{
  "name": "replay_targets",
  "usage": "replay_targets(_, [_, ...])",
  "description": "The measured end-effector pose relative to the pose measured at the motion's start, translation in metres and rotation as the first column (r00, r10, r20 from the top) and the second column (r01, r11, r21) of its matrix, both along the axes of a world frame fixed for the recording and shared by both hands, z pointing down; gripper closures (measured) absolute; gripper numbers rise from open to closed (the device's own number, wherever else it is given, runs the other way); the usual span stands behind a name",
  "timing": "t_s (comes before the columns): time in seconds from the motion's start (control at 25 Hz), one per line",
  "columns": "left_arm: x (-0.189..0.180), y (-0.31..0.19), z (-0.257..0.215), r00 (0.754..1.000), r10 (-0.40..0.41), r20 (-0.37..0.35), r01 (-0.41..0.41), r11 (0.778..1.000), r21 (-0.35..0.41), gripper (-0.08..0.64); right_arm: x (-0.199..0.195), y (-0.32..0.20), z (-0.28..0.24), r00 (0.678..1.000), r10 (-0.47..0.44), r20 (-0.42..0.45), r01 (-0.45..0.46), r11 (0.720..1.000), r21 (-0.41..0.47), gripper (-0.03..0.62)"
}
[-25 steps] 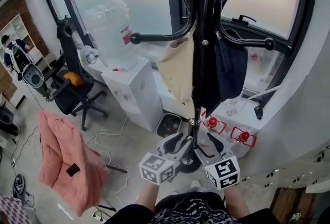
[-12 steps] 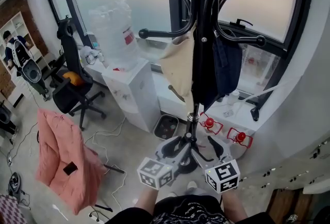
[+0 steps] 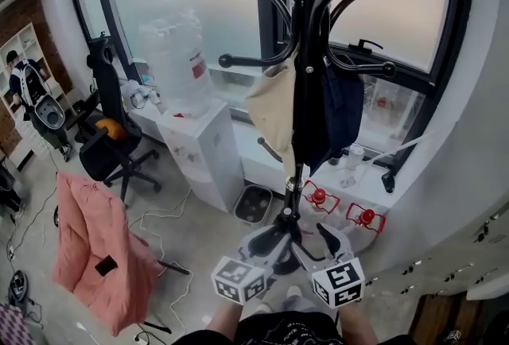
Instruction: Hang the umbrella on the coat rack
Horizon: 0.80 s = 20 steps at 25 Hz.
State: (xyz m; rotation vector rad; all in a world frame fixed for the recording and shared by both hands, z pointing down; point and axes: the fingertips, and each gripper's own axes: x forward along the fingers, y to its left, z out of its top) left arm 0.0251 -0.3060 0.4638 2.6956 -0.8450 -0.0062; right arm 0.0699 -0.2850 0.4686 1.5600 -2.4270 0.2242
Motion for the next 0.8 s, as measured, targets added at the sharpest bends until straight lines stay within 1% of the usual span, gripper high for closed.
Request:
replay_targets(0.12, [0.001,0.005,0.002,1.0,0.004,0.004,-0.004,1.0,-0.003,0.443,-0.001,0.005,0.001,1.0,0.007,0.002,-0.007,1.0,-0.004,0.312])
replay_targets(0.28, [0.002,0.011,0.005,1.0,0.007,0.022,-0.007,1.0,-0.003,0.462,-0.004,0.007,-0.003,1.0,0.011,0.011,-0.011,1.0,0.012,0.355])
replay_targets(0.44, [0.005,0.016,0.003,1.0,0.005,0.023,-0.005,1.0,0.011,0.498,-0.009,0.009,-0.002,1.0,0.008,-0.005,-0.008,1.0,0.014,0.425])
replay_targets(0.6, [0.006,0.015,0.005,0.999,-0.01,0.038,0.01,1.0,0.015,0.526,-0.01,0.009,-0.003,1.0,0.02,-0.002,-0.02,0.999,0.026,0.517])
replay_targets(0.64, [0.006,0.015,0.006,0.999,-0.017,0.042,0.017,1.0,0.014,0.536,-0.01,0.008,-0.004,1.0,0.021,0.004,-0.021,0.999,0.031,0.553])
replay_targets(0.68, [0.005,0.014,0.007,0.999,-0.021,0.044,0.021,1.0,0.012,0.543,-0.01,0.008,-0.005,1.0,0.022,0.008,-0.022,0.999,0.034,0.57])
replay_targets(0.8, [0.006,0.014,0.006,0.999,-0.017,0.041,0.017,1.0,0.007,0.549,-0.008,0.008,-0.004,1.0,0.027,0.008,-0.027,0.999,0.032,0.587])
